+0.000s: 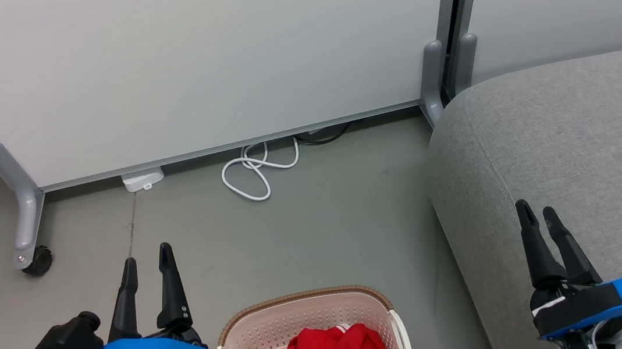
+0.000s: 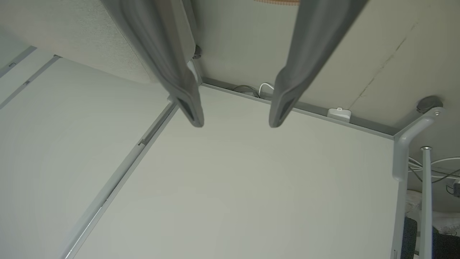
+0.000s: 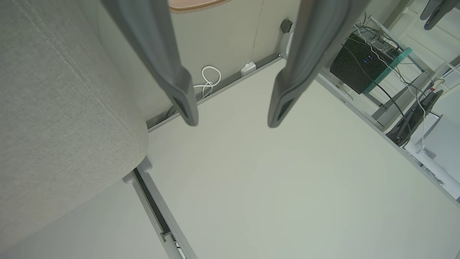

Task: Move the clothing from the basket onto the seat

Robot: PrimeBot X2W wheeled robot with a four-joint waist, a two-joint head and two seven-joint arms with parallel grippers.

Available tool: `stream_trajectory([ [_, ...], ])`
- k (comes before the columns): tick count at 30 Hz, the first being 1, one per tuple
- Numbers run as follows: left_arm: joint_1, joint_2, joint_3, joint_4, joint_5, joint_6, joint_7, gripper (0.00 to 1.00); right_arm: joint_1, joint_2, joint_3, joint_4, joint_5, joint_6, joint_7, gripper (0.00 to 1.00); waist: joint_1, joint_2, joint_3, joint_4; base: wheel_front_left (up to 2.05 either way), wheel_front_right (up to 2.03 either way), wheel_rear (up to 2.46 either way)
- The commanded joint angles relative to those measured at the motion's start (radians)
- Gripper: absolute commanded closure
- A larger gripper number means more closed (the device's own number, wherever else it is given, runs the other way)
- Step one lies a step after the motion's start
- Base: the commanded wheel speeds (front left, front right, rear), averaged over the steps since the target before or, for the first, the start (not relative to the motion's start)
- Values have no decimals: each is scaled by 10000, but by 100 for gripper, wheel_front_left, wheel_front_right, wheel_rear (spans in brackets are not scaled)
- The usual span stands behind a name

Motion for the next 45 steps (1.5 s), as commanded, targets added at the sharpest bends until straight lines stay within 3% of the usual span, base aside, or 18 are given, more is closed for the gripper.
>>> stream_trajectory([
  [1,-292,77,-76,-47,332,40,-116,0,-109,-76,37,-41,-331,16,-128,0,-1,0,3,4,0,0,0],
  [36,-262,599,-1205,225,3600,240,-945,0,-142,-108,268,197,-3876,24,-955,0,-1,0,-1,141,0,0,0],
  [45,-224,618,-1321,247,3988,-97,-1093,0,-84,-112,339,135,-4479,26,-1102,0,-1,0,3,169,0,0,0],
])
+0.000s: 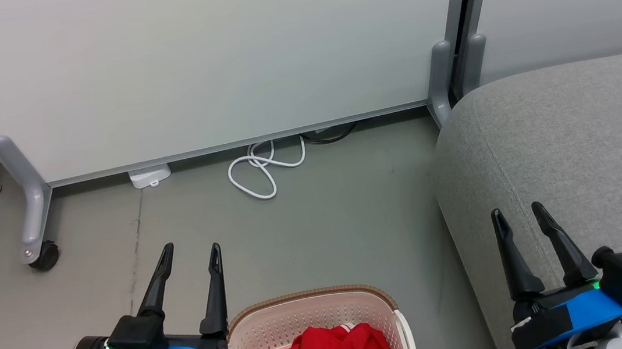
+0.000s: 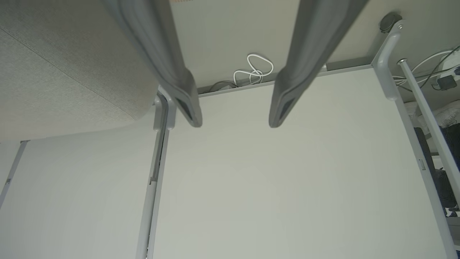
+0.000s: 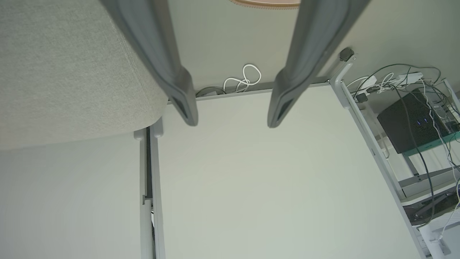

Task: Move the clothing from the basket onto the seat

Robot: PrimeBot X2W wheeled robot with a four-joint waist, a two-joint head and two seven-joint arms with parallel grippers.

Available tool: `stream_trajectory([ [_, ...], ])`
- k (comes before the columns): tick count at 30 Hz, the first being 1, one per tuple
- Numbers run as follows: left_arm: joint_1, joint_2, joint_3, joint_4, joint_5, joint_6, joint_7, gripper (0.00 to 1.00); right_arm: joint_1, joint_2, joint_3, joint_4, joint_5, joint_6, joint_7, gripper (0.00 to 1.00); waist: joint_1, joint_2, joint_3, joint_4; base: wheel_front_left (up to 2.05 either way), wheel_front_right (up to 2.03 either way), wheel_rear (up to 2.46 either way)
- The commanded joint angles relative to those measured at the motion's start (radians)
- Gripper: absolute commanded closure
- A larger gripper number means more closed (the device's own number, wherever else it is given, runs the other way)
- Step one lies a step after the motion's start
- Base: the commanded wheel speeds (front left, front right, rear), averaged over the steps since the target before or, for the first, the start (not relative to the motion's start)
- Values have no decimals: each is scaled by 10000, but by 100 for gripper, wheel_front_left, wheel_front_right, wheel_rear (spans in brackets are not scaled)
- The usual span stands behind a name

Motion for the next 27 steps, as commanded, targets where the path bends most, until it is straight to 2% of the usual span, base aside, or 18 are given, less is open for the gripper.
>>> stream_trajectory([
  [1,-87,43,-13,3,182,-18,-81,0,-65,-67,34,-61,-187,21,-73,0,0,0,0,3,0,0,0],
  [17,-249,-94,-94,808,1306,67,-366,0,-18,-76,88,-26,-1271,25,-362,0,0,0,-35,56,0,0,0],
  [27,-199,-130,11,731,1311,84,-357,0,-14,-70,-308,196,-1456,16,-344,0,0,0,-60,52,0,0,0],
])
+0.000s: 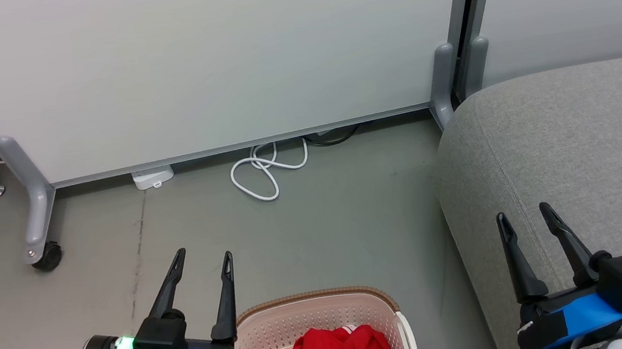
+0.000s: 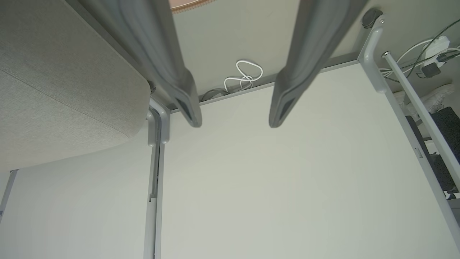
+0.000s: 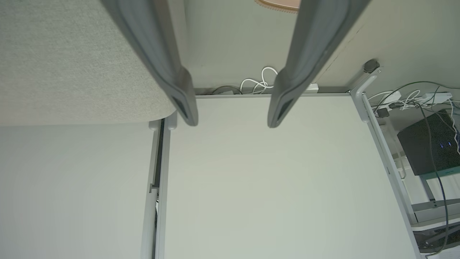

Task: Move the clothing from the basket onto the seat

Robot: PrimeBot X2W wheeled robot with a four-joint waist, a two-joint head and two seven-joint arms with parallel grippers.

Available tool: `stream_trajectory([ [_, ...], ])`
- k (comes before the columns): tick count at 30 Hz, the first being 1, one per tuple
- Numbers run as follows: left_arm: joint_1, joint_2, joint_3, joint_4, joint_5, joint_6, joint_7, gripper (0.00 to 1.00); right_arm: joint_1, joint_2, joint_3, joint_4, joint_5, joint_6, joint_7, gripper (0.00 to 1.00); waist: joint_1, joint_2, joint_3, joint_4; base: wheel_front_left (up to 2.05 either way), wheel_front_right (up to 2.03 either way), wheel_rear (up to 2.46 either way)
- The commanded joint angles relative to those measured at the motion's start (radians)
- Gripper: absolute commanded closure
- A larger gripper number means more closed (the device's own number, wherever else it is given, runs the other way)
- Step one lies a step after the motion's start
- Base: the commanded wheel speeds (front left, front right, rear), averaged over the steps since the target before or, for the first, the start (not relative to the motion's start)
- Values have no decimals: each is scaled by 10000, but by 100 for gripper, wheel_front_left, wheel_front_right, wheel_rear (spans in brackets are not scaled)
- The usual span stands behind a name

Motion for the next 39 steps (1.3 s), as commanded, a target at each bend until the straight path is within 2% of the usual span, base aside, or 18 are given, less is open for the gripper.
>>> stream_trajectory([
  [1,-39,15,65,-36,48,49,-52,0,-22,-49,-26,21,-50,5,-35,0,0,0,-2,-2,0,0,0],
  [15,-71,-22,122,26,70,-3,-52,0,-62,-49,-15,17,-95,5,-35,0,0,0,-14,27,0,0,0],
  [21,-383,201,-77,287,200,-191,-52,0,-196,-48,67,-64,-99,5,-35,0,0,0,106,-62,0,0,0],
  [39,-2610,642,-1230,2145,269,-597,-49,0,-1307,-48,97,-1031,-256,5,-33,0,0,0,2360,-580,0,0,0],
])
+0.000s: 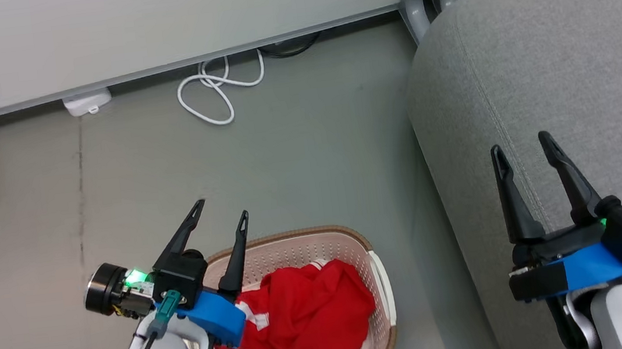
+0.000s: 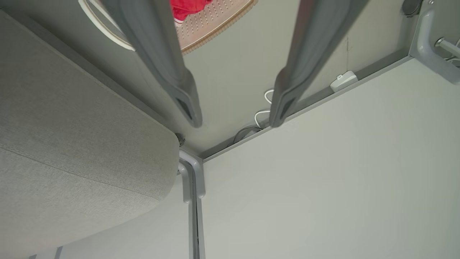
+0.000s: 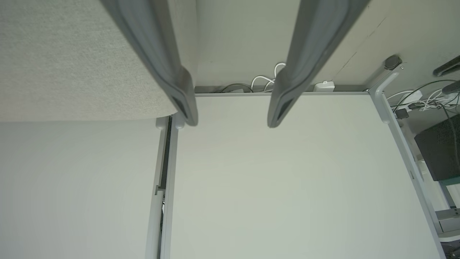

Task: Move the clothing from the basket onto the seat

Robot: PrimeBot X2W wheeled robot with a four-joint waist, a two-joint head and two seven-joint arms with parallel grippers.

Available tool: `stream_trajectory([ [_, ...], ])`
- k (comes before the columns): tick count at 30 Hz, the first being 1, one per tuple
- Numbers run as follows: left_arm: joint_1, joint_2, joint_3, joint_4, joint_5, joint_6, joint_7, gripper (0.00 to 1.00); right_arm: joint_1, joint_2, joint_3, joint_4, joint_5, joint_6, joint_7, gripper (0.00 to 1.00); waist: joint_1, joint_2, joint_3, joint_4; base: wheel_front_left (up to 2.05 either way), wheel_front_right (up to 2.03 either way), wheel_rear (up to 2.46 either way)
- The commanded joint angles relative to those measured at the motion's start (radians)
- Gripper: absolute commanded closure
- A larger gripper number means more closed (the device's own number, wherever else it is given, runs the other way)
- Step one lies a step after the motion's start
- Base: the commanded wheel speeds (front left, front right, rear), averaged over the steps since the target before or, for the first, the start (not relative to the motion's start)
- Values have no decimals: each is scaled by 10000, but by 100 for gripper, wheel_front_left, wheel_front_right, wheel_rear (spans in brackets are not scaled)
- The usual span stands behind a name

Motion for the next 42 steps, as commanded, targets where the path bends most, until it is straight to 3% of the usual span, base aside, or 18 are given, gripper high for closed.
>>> stream_trajectory([
  [1,-375,91,-162,199,19,-43,-45,0,-220,-41,32,-149,-42,5,-33,0,0,0,333,-16,0,0,0],
  [12,-1926,291,-1532,1982,-386,-63,-47,0,-1043,-41,248,-990,-51,5,-32,0,0,0,1994,-586,0,0,0],
  [29,-4402,597,-4969,5863,-1361,-66,-38,0,-2063,-36,463,-2245,-281,5,-30,0,0,0,4528,-1227,0,0,0],
  [42,-5705,515,-6527,7652,-2645,-67,1140,0,-2526,-39,541,-2996,-320,5,-32,0,0,0,6132,-1446,0,0,0],
])
